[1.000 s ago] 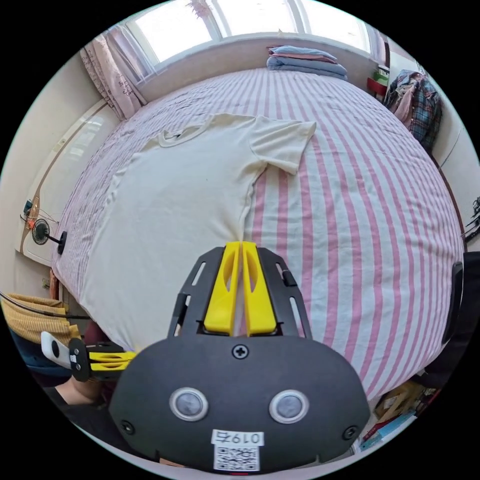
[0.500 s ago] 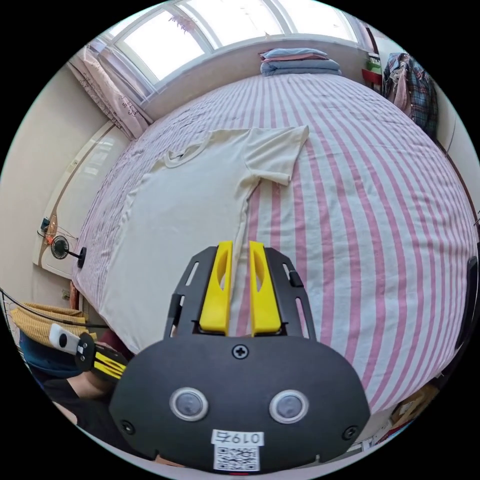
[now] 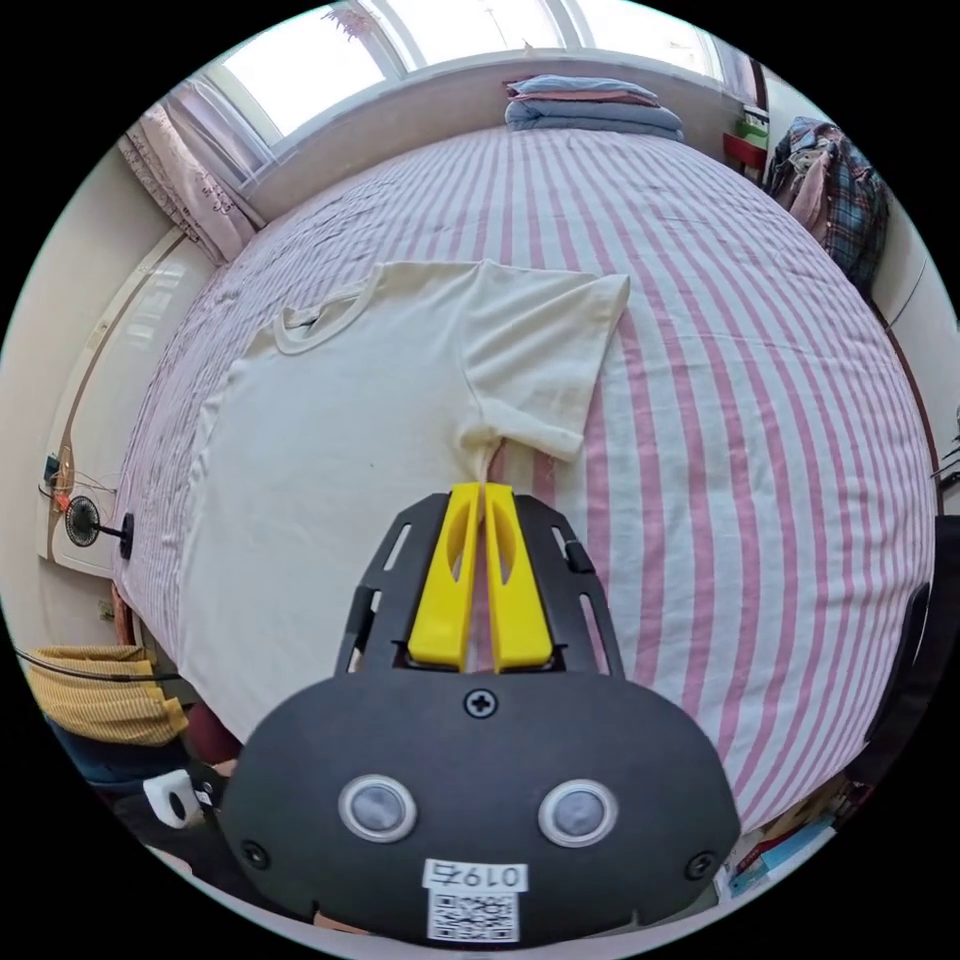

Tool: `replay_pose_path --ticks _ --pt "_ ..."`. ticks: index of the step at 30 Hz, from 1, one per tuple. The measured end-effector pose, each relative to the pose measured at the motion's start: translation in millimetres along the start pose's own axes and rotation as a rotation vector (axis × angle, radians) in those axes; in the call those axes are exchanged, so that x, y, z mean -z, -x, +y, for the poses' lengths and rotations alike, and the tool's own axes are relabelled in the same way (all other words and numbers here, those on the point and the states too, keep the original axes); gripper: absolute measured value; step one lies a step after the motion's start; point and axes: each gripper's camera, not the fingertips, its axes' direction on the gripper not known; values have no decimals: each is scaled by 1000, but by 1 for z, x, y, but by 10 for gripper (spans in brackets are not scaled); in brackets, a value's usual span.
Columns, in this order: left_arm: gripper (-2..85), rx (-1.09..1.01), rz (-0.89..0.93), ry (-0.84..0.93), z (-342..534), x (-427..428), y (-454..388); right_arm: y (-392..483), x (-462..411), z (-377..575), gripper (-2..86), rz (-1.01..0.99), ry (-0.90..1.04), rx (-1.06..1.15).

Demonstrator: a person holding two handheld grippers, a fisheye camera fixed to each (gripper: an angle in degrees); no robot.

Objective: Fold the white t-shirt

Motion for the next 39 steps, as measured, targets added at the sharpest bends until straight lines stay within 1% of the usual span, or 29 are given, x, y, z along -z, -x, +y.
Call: replay_pose_path --ticks 2,3,5,7,10,12,15,17,21,25,26,28,30,32,34,36,37,39 --pt "8 8 112 24 0 -6 4 -4 6 0 -6 8 -13 -16" --pt "8 11 132 34 0 -9 5 -5 2 0 -6 11 13 -19" --pt "8 10 175 63 3 -20 5 0 1 2 -2 22 0 -4" --pt "7 -11 196 48 4 -19 2 10 7 4 18 39 -5 24" --pt "7 -78 300 -15 7 -7 -6 13 18 7 47 -5 -2 26" --pt "7 -95 290 -70 10 6 -5 13 29 12 51 -32 -2 22" --pt "7 -45 209 -151 15 28 8 18 49 29 57 -43 -1 48" --pt "8 31 186 -195 20 42 25 23 58 41 61 -55 17 66" --pt "9 133 201 -232 28 54 44 42 73 64 66 -71 73 110" --pt "10 147 161 -188 30 52 43 62 81 69 57 -28 83 122" --pt "10 143 147 -142 29 47 40 64 82 68 52 -28 83 118" --pt "11 134 147 -64 29 35 35 70 88 69 3 10 89 117" --pt "11 110 167 39 29 20 28 72 97 72 -4 36 77 102" --pt "10 76 139 143 31 5 15 72 103 75 -6 20 75 82" --pt "10 34 113 136 34 7 4 76 108 82 -3 17 74 73" --pt "10 -17 170 132 36 12 -3 79 116 87 5 -2 53 69" --pt "10 -22 199 101 39 19 -3 83 122 91 14 -13 44 75" --pt "10 -18 196 37 44 35 -1 92 139 101 27 -9 8 99"
